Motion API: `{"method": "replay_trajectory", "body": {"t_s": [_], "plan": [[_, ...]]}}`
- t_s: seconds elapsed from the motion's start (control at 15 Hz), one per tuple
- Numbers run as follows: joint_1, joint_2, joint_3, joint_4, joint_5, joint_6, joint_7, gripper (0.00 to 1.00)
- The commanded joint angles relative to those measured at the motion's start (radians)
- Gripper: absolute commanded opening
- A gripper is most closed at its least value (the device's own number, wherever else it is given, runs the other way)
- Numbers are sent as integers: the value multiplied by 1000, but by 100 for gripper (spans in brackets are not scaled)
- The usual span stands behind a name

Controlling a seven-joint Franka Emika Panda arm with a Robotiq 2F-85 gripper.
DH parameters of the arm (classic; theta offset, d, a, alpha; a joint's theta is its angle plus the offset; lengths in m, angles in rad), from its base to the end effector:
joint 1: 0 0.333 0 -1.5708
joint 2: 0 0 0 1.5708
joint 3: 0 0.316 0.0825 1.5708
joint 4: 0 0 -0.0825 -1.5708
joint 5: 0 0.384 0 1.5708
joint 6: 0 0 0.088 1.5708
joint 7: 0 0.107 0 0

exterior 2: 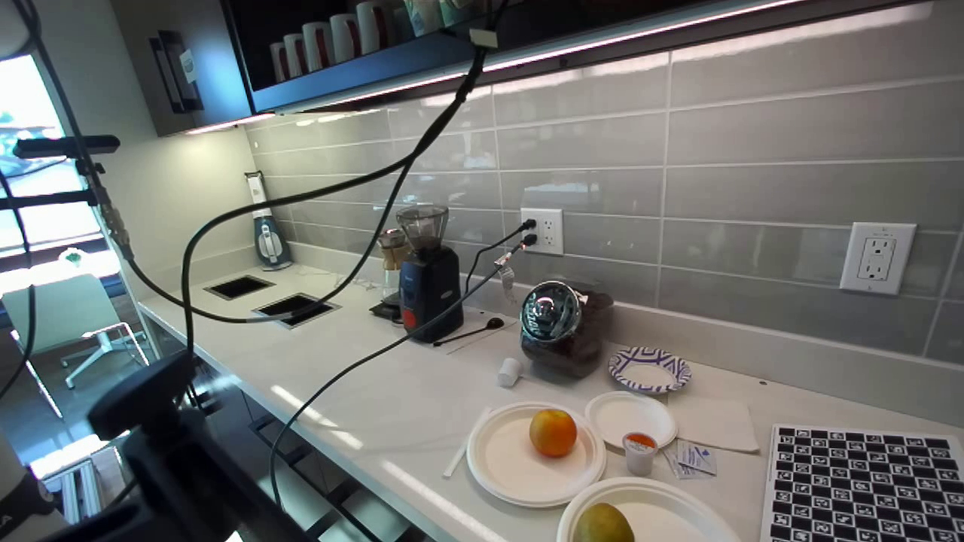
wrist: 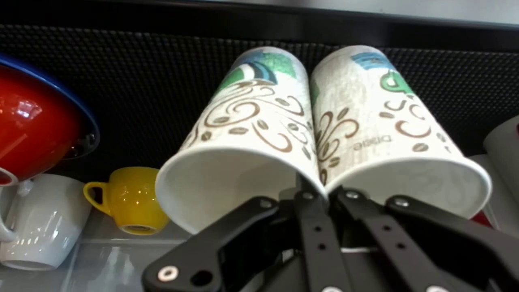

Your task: Pick up the two coffee cups from the cabinet and put them on the counter.

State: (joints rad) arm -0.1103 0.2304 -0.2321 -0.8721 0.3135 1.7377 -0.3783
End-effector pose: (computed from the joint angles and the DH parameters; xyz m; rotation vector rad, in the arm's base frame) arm 0.5723 -0.1422 0.8401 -2.9302 -0.1612 -1.0478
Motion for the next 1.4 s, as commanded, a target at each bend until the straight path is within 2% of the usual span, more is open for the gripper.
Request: {"method": "replay_trajectory", "body": {"t_s": [0.0,0.4,0.87,1.07,1.33], "plan": [[-12,24,4,64,30,-45,26,0],[-1,2,2,64,5,-72,54,1],[32,-117,5,-5,-27,-142,82,1],[35,-189,5,-63,-20,-167,79,1],[45,-300,15,-225,-24,-143,97,1]]}}
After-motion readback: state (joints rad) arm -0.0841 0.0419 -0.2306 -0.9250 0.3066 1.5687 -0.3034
